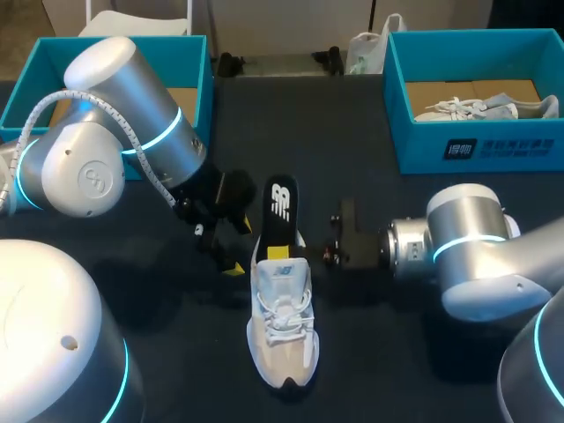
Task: Take the shoe out of the shoebox, open the shoe tongue, remove and reinsert the insole, then place the shoe into the shoebox
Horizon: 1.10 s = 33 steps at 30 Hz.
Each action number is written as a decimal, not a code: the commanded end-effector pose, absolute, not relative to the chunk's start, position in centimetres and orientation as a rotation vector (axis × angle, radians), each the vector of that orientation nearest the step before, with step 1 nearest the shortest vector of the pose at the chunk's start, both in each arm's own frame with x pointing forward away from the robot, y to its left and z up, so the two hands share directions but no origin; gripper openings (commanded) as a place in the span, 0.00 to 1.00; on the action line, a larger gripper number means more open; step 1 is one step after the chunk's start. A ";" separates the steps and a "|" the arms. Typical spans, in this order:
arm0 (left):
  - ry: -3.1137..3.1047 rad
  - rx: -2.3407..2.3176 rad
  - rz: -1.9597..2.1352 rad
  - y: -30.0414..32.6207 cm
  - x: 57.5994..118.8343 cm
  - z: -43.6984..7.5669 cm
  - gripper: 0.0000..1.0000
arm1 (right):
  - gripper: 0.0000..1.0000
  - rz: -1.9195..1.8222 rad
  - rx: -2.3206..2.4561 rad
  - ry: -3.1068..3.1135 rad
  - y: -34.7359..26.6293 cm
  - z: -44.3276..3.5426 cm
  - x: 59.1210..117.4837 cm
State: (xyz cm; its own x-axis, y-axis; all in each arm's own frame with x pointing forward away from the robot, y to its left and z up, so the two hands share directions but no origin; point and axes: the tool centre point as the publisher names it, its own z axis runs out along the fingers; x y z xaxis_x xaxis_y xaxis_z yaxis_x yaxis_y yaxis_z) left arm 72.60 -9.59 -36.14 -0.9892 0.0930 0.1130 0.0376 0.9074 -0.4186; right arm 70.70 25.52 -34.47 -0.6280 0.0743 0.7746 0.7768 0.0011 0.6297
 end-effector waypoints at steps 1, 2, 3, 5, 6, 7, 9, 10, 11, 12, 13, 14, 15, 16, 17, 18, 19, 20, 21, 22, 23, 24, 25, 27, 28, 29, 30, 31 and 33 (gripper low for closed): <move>-2.941 -0.101 0.640 -9.6 72.6 -36.2 1.00 | 0.00 -1.687 -0.891 -1.734 26.2 -35.2 69.8; -2.941 -0.101 0.640 -9.6 72.6 -36.2 1.00 | 0.00 -1.688 -0.892 -1.733 26.2 -35.2 69.7; -2.941 -0.101 0.640 -9.6 72.6 -36.2 1.00 | 0.00 -1.688 -0.892 -1.732 26.3 -35.2 69.7; -2.941 -0.101 0.640 -9.6 72.6 -36.2 1.00 | 0.13 -1.695 -0.893 -1.741 26.3 -34.8 69.7; -2.941 -0.101 0.640 -9.6 72.6 -36.2 1.00 | 0.23 -1.698 -0.892 -1.749 26.3 -34.5 69.7; -2.941 -0.101 0.640 -9.6 72.6 -36.2 1.00 | 0.29 -1.699 -0.888 -1.760 26.3 -34.2 69.7; -2.941 -0.101 0.640 -9.6 72.6 -36.2 1.00 | 0.34 -1.703 -0.877 -1.777 26.3 -33.6 69.8; -2.941 -0.101 0.640 -9.6 72.6 -36.2 1.00 | 0.34 -1.703 -0.877 -1.777 26.3 -33.6 69.8; -2.941 -0.101 0.640 -9.6 72.6 -36.2 1.00 | 0.35 -1.702 -0.868 -1.799 26.2 -33.1 69.9; -2.941 -0.101 0.640 -9.6 72.6 -36.2 1.00 | 0.36 -1.704 -0.863 -1.807 26.2 -32.8 69.9; -2.941 -0.101 0.640 -9.6 72.6 -36.2 1.00 | 0.37 -1.706 -0.853 -1.817 26.1 -32.5 70.0; -2.941 -0.101 0.640 -9.6 72.6 -36.2 1.00 | 0.37 -1.708 -0.849 -1.824 26.1 -32.3 70.1; -2.941 -0.101 0.640 -9.6 72.6 -36.2 1.00 | 0.37 -1.709 -0.846 -1.829 26.1 -32.2 70.1; -2.941 -0.101 0.640 -9.6 72.6 -36.2 1.00 | 0.37 -1.712 -0.843 -1.834 26.1 -32.0 70.2; -2.941 -0.101 0.640 -9.6 72.6 -36.2 1.00 | 0.38 -1.716 -0.839 -1.838 26.0 -31.9 70.3; -2.941 -0.101 0.640 -9.6 72.6 -36.2 1.00 | 0.38 -1.720 -0.835 -1.840 26.0 -31.8 70.3; -2.941 -0.101 0.640 -9.6 72.6 -36.2 1.00 | 0.38 -1.724 -0.830 -1.841 26.0 -31.7 70.4; -2.941 -0.101 0.640 -9.6 72.6 -36.2 1.00 | 0.38 -1.725 -0.828 -1.844 26.1 -31.6 70.5; -2.941 -0.101 0.640 -9.6 72.6 -36.2 1.00 | 0.38 -1.728 -0.825 -1.845 26.1 -31.5 70.5; -2.941 -0.101 0.640 -9.6 72.6 -36.2 1.00 | 0.37 -1.731 -0.823 -1.845 26.1 -31.4 70.6; -2.941 -0.101 0.640 -9.6 72.6 -36.2 1.00 | 0.37 -1.733 -0.822 -1.847 26.1 -31.3 70.7; -2.941 -0.101 0.640 -9.6 72.6 -36.2 1.00 | 0.38 -1.736 -0.822 -1.848 26.0 -31.3 70.8; -2.941 -0.101 0.640 -9.6 72.6 -36.2 1.00 | 0.38 -1.738 -0.821 -1.848 26.0 -31.2 70.9; -2.941 -0.101 0.640 -9.6 72.6 -36.2 1.00 | 0.37 -1.746 -0.824 -1.847 25.9 -31.1 71.3; -2.941 -0.101 0.640 -9.6 72.6 -36.2 1.00 | 0.37 -1.752 -0.827 -1.845 25.8 -31.1 71.4; -2.941 -0.101 0.640 -9.6 72.6 -36.2 1.00 | 0.37 -1.756 -0.830 -1.843 25.7 -31.0 71.6; -2.941 -0.101 0.640 -9.6 72.6 -36.2 1.00 | 0.36 -1.760 -0.830 -1.842 25.7 -31.0 71.7; -2.941 -0.101 0.640 -9.6 72.6 -36.2 1.00 | 0.35 -1.762 -0.831 -1.842 25.6 -30.9 71.8; -2.941 -0.101 0.640 -9.6 72.6 -36.2 1.00 | 0.35 -1.765 -0.833 -1.842 25.7 -30.7 72.1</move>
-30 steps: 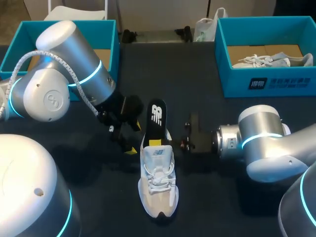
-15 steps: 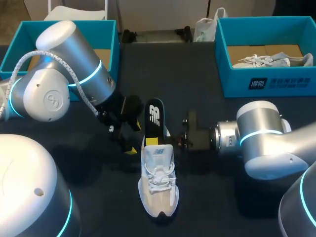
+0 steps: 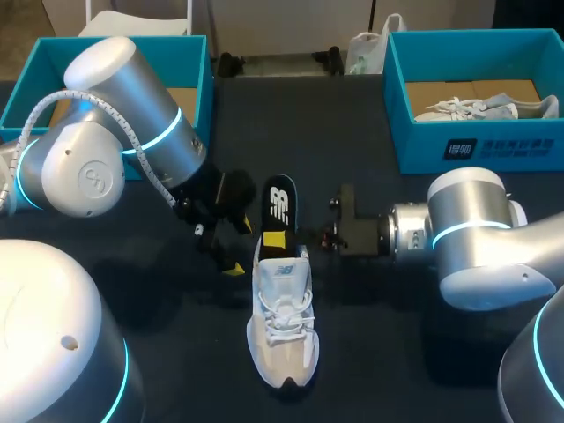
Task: Take the shoe out of the shoebox, open the shoe tongue, remove and reinsert the insole, then place the shoe into the shoebox
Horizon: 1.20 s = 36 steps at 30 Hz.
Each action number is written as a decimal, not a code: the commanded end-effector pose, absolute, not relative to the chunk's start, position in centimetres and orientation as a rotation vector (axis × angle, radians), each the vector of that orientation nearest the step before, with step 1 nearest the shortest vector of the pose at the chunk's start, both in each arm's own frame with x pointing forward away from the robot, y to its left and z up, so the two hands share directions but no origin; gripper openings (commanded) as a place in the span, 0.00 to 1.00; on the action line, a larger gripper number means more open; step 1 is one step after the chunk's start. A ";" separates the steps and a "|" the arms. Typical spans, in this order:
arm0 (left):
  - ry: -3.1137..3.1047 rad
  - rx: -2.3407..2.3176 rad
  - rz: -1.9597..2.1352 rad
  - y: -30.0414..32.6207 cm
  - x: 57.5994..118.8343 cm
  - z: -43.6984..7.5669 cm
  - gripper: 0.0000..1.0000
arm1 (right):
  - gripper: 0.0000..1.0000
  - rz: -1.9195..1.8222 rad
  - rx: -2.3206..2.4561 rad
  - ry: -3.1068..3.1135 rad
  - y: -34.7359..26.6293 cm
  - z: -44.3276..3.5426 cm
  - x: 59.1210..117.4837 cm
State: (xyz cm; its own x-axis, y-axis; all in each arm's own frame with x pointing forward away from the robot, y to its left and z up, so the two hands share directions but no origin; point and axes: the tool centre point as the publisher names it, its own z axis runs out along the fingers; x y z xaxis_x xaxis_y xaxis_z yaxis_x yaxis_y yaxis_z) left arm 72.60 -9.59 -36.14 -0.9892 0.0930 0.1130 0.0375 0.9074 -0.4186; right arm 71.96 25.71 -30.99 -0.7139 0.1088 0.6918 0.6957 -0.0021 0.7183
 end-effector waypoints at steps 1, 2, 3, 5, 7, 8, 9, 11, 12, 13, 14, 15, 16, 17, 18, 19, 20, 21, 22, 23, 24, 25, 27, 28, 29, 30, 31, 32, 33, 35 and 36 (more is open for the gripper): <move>-2.941 -0.101 0.640 -9.6 72.6 -36.2 1.00 | 0.34 -1.766 -0.833 -1.843 25.7 -30.7 72.2; -2.941 -0.101 0.640 -9.6 72.6 -36.2 1.00 | 0.34 -1.766 -0.834 -1.845 25.8 -30.6 72.3; -2.941 -0.101 0.640 -9.6 72.6 -36.2 1.00 | 0.34 -1.767 -0.833 -1.847 25.8 -30.5 72.4; -2.941 -0.101 0.640 -9.6 72.6 -36.2 1.00 | 0.33 -1.778 -0.836 -1.847 25.7 -30.4 72.7; -2.941 -0.101 0.640 -9.6 72.6 -36.2 1.00 | 0.35 -1.786 -0.835 -1.846 25.7 -30.3 72.9; -2.941 -0.101 0.640 -9.6 72.6 -36.2 1.00 | 0.34 -1.791 -0.837 -1.846 25.7 -30.3 73.0; -2.941 -0.101 0.640 -9.6 72.6 -36.2 1.00 | 0.32 -1.796 -0.841 -1.843 25.6 -30.3 73.1; -2.941 -0.101 0.640 -9.6 72.6 -36.2 1.00 | 0.22 -1.806 -0.843 -1.836 25.6 -30.5 73.3; -2.941 -0.101 0.640 -9.6 72.6 -36.2 1.00 | 0.16 -1.809 -0.846 -1.834 25.6 -30.5 73.3; -2.941 -0.101 0.640 -9.6 72.6 -36.2 1.00 | 0.00 -1.810 -0.847 -1.833 25.5 -30.6 73.4; -2.941 -0.101 0.640 -9.6 72.6 -36.2 1.00 | 0.00 -1.812 -0.850 -1.831 25.5 -30.7 73.4; -2.941 -0.101 0.640 -9.6 72.6 -36.2 1.00 | 0.00 -1.811 -0.854 -1.828 25.5 -30.8 73.5; -2.941 -0.101 0.640 -9.6 72.6 -36.2 1.00 | 0.00 -1.808 -0.856 -1.825 25.4 -31.0 73.5; -2.941 -0.101 0.640 -9.6 72.6 -36.2 1.00 | 0.00 -1.806 -0.860 -1.822 25.4 -31.1 73.5; -2.941 -0.101 0.640 -9.6 72.6 -36.2 1.00 | 0.00 -1.804 -0.862 -1.819 25.4 -31.2 73.6; -2.941 -0.101 0.640 -9.6 72.6 -36.2 1.00 | 0.00 -1.802 -0.864 -1.814 25.3 -31.4 73.5; -2.941 -0.101 0.640 -9.6 72.6 -36.2 1.00 | 0.00 -1.801 -0.865 -1.809 25.3 -31.5 73.5; -2.941 -0.101 0.640 -9.6 72.6 -36.2 1.00 | 0.00 -1.796 -0.870 -1.804 25.3 -31.7 73.5; -2.941 -0.101 0.640 -9.6 72.6 -36.2 1.00 | 0.00 -1.793 -0.875 -1.798 25.3 -31.9 73.5; -2.941 -0.101 0.640 -9.6 72.6 -36.2 1.00 | 0.00 -1.789 -0.881 -1.786 25.2 -32.2 73.4; -2.941 -0.101 0.640 -9.6 72.6 -36.2 1.00 | 0.00 -1.786 -0.887 -1.778 25.2 -32.4 73.4; -2.941 -0.101 0.640 -9.6 72.6 -36.2 1.00 | 0.00 -1.782 -0.892 -1.769 25.2 -32.6 73.3; -2.941 -0.101 0.640 -9.6 72.6 -36.2 1.00 | 0.00 -1.773 -0.904 -1.757 25.3 -32.9 72.9; -2.941 -0.101 0.640 -9.6 72.6 -36.2 1.00 | 0.00 -1.769 -0.910 -1.749 25.3 -33.0 72.7; -2.941 -0.101 0.640 -9.6 72.6 -36.2 1.00 | 0.00 -1.764 -0.917 -1.745 25.3 -33.1 72.5; -2.941 -0.101 0.640 -9.6 72.6 -36.2 1.00 | 0.00 -1.759 -0.923 -1.740 25.3 -33.3 72.3; -2.941 -0.101 0.640 -9.6 72.6 -36.2 1.00 | 0.00 -1.754 -0.929 -1.736 25.4 -33.5 72.0; -2.941 -0.101 0.640 -9.6 72.6 -36.2 1.00 | 0.00 -1.747 -0.933 -1.731 25.5 -33.6 71.8; -2.941 -0.101 0.640 -9.6 72.6 -36.2 1.00 | 0.00 -1.740 -0.940 -1.725 25.5 -33.8 71.5; -2.941 -0.101 0.640 -9.6 72.6 -36.2 1.00 | 0.00 -1.731 -0.950 -1.710 25.7 -34.2 71.1; -2.941 -0.101 0.640 -9.6 72.6 -36.2 1.00 | 0.00 -1.726 -0.955 -1.703 25.8 -34.3 70.8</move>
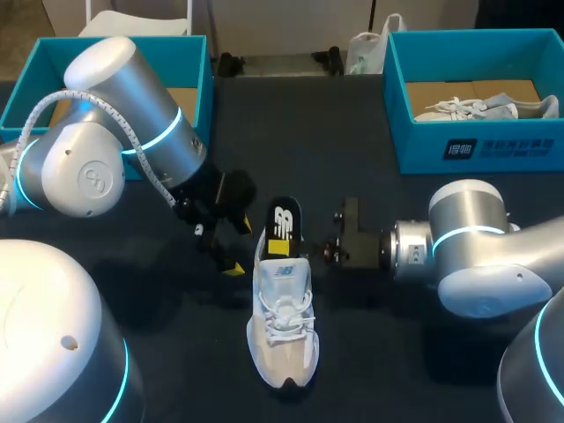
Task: Take the shoe out of the shoebox, open the shoe tongue, remove and reinsert the insole, then place the shoe into the shoebox
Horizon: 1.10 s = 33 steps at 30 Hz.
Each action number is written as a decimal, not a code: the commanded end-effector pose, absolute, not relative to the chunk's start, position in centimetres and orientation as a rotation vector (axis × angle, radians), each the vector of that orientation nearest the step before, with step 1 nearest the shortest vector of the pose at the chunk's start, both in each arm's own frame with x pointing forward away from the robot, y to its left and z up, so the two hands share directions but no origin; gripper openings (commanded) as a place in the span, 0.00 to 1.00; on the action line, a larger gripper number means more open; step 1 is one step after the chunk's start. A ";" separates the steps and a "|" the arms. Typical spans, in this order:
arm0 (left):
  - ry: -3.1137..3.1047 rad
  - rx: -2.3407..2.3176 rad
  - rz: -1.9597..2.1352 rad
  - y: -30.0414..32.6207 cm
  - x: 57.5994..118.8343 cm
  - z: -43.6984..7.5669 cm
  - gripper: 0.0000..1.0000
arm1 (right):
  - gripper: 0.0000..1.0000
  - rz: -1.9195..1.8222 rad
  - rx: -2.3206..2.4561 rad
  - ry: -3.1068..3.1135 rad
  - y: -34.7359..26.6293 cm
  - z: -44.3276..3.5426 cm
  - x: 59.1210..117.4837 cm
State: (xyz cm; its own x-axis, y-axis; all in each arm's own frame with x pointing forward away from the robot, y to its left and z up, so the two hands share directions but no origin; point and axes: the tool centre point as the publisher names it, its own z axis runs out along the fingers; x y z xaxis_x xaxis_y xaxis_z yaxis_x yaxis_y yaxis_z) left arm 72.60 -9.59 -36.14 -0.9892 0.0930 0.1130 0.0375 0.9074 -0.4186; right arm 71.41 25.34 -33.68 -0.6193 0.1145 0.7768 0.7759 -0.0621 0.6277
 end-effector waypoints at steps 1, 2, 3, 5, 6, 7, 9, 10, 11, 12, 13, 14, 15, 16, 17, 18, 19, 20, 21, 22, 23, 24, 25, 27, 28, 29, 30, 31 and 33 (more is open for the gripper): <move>-2.941 -0.101 0.640 -9.6 72.6 -36.2 1.00 | 0.00 -1.723 -0.960 -1.696 25.9 -34.4 70.6; -2.941 -0.101 0.640 -9.6 72.6 -36.2 1.00 | 0.00 -1.720 -0.962 -1.690 26.0 -34.4 70.3; -2.941 -0.101 0.640 -9.6 72.6 -36.2 1.00 | 0.00 -1.716 -0.967 -1.688 26.1 -34.5 70.0; -2.941 -0.101 0.640 -9.6 72.6 -36.2 1.00 | 0.00 -1.709 -0.975 -1.682 26.3 -34.6 69.5; -2.941 -0.101 0.640 -9.6 72.6 -36.2 1.00 | 0.00 -1.705 -0.978 -1.680 26.3 -34.6 69.3; -2.941 -0.101 0.640 -9.6 72.6 -36.2 1.00 | 0.00 -1.699 -0.983 -1.678 26.4 -34.7 69.2; -2.941 -0.101 0.640 -9.6 72.6 -36.2 1.00 | 0.00 -1.691 -0.987 -1.677 26.5 -34.7 69.0; -2.941 -0.101 0.640 -9.6 72.6 -36.2 1.00 | 0.00 -1.690 -0.988 -1.677 26.6 -34.8 69.0; -2.941 -0.101 0.640 -9.6 72.6 -36.2 1.00 | 0.00 -1.688 -0.989 -1.677 26.6 -34.8 69.0; -2.941 -0.101 0.640 -9.6 72.6 -36.2 1.00 | 0.00 -1.691 -0.990 -1.681 26.6 -34.7 69.0; -2.941 -0.101 0.640 -9.6 72.6 -36.2 1.00 | 0.07 -1.697 -0.988 -1.685 26.6 -34.5 69.1; -2.941 -0.101 0.640 -9.6 72.6 -36.2 1.00 | 0.14 -1.704 -0.988 -1.691 26.6 -34.4 69.2; -2.941 -0.101 0.640 -9.6 72.6 -36.2 1.00 | 0.21 -1.712 -0.986 -1.697 26.5 -34.2 69.4; -2.941 -0.101 0.640 -9.6 72.6 -36.2 1.00 | 0.31 -1.720 -0.982 -1.703 26.4 -33.9 69.5; -2.941 -0.101 0.640 -9.6 72.6 -36.2 1.00 | 0.34 -1.723 -0.979 -1.715 26.3 -33.7 69.7; -2.941 -0.101 0.640 -9.6 72.6 -36.2 1.00 | 0.34 -1.727 -0.973 -1.724 26.3 -33.4 69.8; -2.941 -0.101 0.640 -9.6 72.6 -36.2 1.00 | 0.34 -1.730 -0.967 -1.733 26.2 -33.2 70.0; -2.941 -0.101 0.640 -9.6 72.6 -36.2 1.00 | 0.34 -1.733 -0.962 -1.745 26.2 -32.9 70.1; -2.941 -0.101 0.640 -9.6 72.6 -36.2 1.00 | 0.35 -1.735 -0.956 -1.753 26.1 -32.7 70.3; -2.941 -0.101 0.640 -9.6 72.6 -36.2 1.00 | 0.36 -1.736 -0.950 -1.760 26.1 -32.5 70.4; -2.941 -0.101 0.640 -9.6 72.6 -36.2 1.00 | 0.37 -1.736 -0.944 -1.769 26.1 -32.3 70.5; -2.941 -0.101 0.640 -9.6 72.6 -36.2 1.00 | 0.38 -1.737 -0.938 -1.775 26.2 -32.2 70.6; -2.941 -0.101 0.640 -9.6 72.6 -36.2 1.00 | 0.38 -1.738 -0.930 -1.782 26.2 -32.0 70.6; -2.941 -0.101 0.640 -9.6 72.6 -36.2 1.00 | 0.38 -1.740 -0.922 -1.792 26.3 -31.8 70.6; -2.941 -0.101 0.640 -9.6 72.6 -36.2 1.00 | 0.38 -1.744 -0.916 -1.792 26.3 -31.7 70.6; -2.941 -0.101 0.640 -9.6 72.6 -36.2 1.00 | 0.38 -1.745 -0.912 -1.793 26.3 -31.6 70.6; -2.941 -0.101 0.640 -9.6 72.6 -36.2 1.00 | 0.39 -1.746 -0.911 -1.795 26.4 -31.6 70.6; -2.941 -0.101 0.640 -9.6 72.6 -36.2 1.00 | 0.39 -1.746 -0.907 -1.800 26.4 -31.4 70.6; -2.941 -0.101 0.640 -9.6 72.6 -36.2 1.00 | 0.39 -1.747 -0.902 -1.817 26.5 -31.1 70.7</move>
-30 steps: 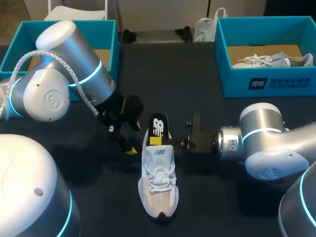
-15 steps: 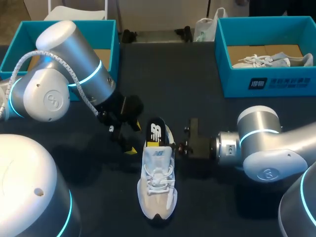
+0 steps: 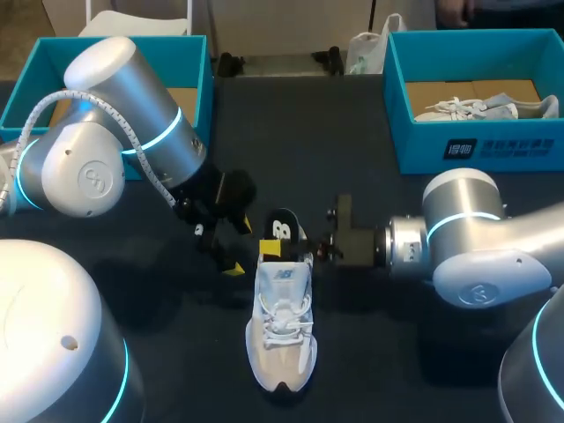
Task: Take the shoe out of the shoebox, open the shoe tongue, remove and reinsert the insole, then place the shoe into the shoebox
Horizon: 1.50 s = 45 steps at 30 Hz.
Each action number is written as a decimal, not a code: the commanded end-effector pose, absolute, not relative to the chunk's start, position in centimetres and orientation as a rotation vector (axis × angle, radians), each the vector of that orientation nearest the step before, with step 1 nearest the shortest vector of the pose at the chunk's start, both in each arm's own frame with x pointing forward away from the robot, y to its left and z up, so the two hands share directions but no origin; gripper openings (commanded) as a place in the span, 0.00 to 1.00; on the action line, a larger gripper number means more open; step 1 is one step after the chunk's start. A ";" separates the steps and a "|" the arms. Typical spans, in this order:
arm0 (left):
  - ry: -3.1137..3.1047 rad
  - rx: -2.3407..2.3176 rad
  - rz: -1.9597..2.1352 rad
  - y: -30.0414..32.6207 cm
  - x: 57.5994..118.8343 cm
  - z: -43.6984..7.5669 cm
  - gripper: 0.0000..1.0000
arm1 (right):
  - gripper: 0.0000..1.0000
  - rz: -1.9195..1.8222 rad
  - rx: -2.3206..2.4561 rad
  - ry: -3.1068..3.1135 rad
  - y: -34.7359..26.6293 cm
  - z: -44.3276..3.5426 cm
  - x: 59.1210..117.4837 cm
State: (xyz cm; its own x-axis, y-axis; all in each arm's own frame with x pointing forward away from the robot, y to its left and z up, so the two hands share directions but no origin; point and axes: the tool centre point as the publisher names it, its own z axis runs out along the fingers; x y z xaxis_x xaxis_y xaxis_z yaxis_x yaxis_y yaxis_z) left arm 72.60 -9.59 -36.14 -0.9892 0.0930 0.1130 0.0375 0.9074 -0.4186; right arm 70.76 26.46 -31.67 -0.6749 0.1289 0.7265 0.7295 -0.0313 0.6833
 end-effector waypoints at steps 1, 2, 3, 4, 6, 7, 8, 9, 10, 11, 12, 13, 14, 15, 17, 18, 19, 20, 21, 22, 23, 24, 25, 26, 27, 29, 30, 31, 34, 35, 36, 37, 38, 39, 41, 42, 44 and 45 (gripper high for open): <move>-2.941 -0.101 0.640 -9.6 72.6 -36.2 1.00 | 0.39 -1.749 -0.901 -1.823 26.5 -30.9 70.8; -2.941 -0.101 0.640 -9.6 72.6 -36.2 1.00 | 0.39 -1.751 -0.901 -1.828 26.4 -30.8 70.9; -2.941 -0.101 0.640 -9.6 72.6 -36.2 1.00 | 0.39 -1.751 -0.905 -1.834 26.3 -30.7 71.0; -2.941 -0.101 0.640 -9.6 72.6 -36.2 1.00 | 0.39 -1.752 -0.907 -1.838 26.2 -30.6 71.1; -2.941 -0.101 0.640 -9.6 72.6 -36.2 1.00 | 0.39 -1.756 -0.916 -1.843 25.8 -30.6 71.4; -2.941 -0.101 0.640 -9.6 72.6 -36.2 1.00 | 0.39 -1.757 -0.918 -1.843 25.8 -30.6 71.4; -2.941 -0.101 0.640 -9.6 72.6 -36.2 1.00 | 0.39 -1.760 -0.921 -1.842 25.6 -30.7 71.6; -2.941 -0.101 0.640 -9.6 72.6 -36.2 1.00 | 0.38 -1.761 -0.926 -1.841 25.5 -30.7 71.6; -2.941 -0.101 0.640 -9.6 72.6 -36.2 1.00 | 0.37 -1.761 -0.927 -1.841 25.5 -30.8 71.7; -2.941 -0.101 0.640 -9.6 72.6 -36.2 1.00 | 0.36 -1.763 -0.931 -1.837 25.4 -30.9 71.8; -2.941 -0.101 0.640 -9.6 72.6 -36.2 1.00 | 0.35 -1.763 -0.935 -1.835 25.4 -31.0 71.8; -2.941 -0.101 0.640 -9.6 72.6 -36.2 1.00 | 0.33 -1.763 -0.936 -1.834 25.4 -31.1 71.8; -2.941 -0.101 0.640 -9.6 72.6 -36.2 1.00 | 0.30 -1.762 -0.942 -1.829 25.3 -31.3 71.8; -2.941 -0.101 0.640 -9.6 72.6 -36.2 1.00 | 0.29 -1.762 -0.948 -1.827 25.3 -31.3 71.8; -2.941 -0.101 0.640 -9.6 72.6 -36.2 1.00 | 0.16 -1.761 -0.955 -1.816 25.2 -31.7 71.8; -2.941 -0.101 0.640 -9.6 72.6 -36.2 1.00 | 0.05 -1.760 -0.961 -1.811 25.1 -31.8 71.8; -2.941 -0.101 0.640 -9.6 72.6 -36.2 1.00 | 0.00 -1.760 -0.960 -1.803 25.1 -32.0 71.8; -2.941 -0.101 0.640 -9.6 72.6 -36.2 1.00 | 0.00 -1.757 -0.960 -1.797 25.1 -32.2 71.8; -2.941 -0.101 0.640 -9.6 72.6 -36.2 1.00 | 0.00 -1.751 -0.964 -1.792 25.2 -32.4 71.9; -2.941 -0.101 0.640 -9.6 72.6 -36.2 1.00 | 0.00 -1.749 -0.964 -1.783 25.2 -32.6 71.9; -2.941 -0.101 0.640 -9.6 72.6 -36.2 1.00 | 0.00 -1.743 -0.965 -1.777 25.3 -32.8 71.9; -2.941 -0.101 0.640 -9.6 72.6 -36.2 1.00 | 0.00 -1.734 -0.970 -1.773 25.3 -33.1 71.9; -2.941 -0.101 0.640 -9.6 72.6 -36.2 1.00 | 0.00 -1.726 -0.974 -1.767 25.4 -33.3 71.9; -2.941 -0.101 0.640 -9.6 72.6 -36.2 1.00 | 0.00 -1.720 -0.977 -1.762 25.5 -33.5 71.7; -2.941 -0.101 0.640 -9.6 72.6 -36.2 1.00 | 0.00 -1.715 -0.982 -1.756 25.5 -33.8 71.5; -2.941 -0.101 0.640 -9.6 72.6 -36.2 1.00 | 0.00 -1.707 -0.989 -1.749 25.8 -34.2 71.0; -2.941 -0.101 0.640 -9.6 72.6 -36.2 1.00 | 0.00 -1.696 -0.998 -1.752 26.0 -34.3 70.7; -2.941 -0.101 0.640 -9.6 72.6 -36.2 1.00 | 0.00 -1.686 -1.003 -1.751 26.1 -34.5 70.3; -2.941 -0.101 0.640 -9.6 72.6 -36.2 1.00 | 0.00 -1.651 -1.023 -1.746 26.6 -35.0 69.5; -2.941 -0.101 0.640 -9.6 72.6 -36.2 1.00 | 0.00 -1.645 -1.032 -1.743 26.6 -35.1 69.3; -2.941 -0.101 0.640 -9.6 72.6 -36.2 1.00 | 0.00 -1.647 -1.045 -1.741 26.6 -35.2 69.0; -2.941 -0.101 0.640 -9.6 72.6 -36.2 1.00 | 0.00 -1.657 -1.048 -1.737 26.5 -35.2 68.9; -2.941 -0.101 0.640 -9.6 72.6 -36.2 1.00 | 0.03 -1.663 -1.055 -1.741 26.5 -35.1 68.8; -2.941 -0.101 0.640 -9.6 72.6 -36.2 1.00 | 0.21 -1.669 -1.055 -1.747 26.5 -34.9 68.7; -2.941 -0.101 0.640 -9.6 72.6 -36.2 1.00 | 0.31 -1.677 -1.046 -1.764 26.6 -34.4 68.9; -2.941 -0.101 0.640 -9.6 72.6 -36.2 1.00 | 0.33 -1.682 -1.036 -1.779 26.6 -34.0 69.1; -2.941 -0.101 0.640 -9.6 72.6 -36.2 1.00 | 0.36 -1.687 -1.020 -1.806 26.7 -33.4 69.3; -2.941 -0.101 0.640 -9.6 72.6 -36.2 1.00 | 0.36 -1.693 -1.012 -1.819 26.7 -33.1 69.4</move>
State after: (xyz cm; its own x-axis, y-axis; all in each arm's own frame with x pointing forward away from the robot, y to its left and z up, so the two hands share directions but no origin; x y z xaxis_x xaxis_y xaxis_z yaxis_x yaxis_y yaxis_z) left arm 72.60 -9.59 -36.14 -0.9892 0.0931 0.1130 0.0376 0.9074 -0.4186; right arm 69.42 26.56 -34.15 -0.6266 0.1733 0.7598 0.7668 -0.0366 0.6408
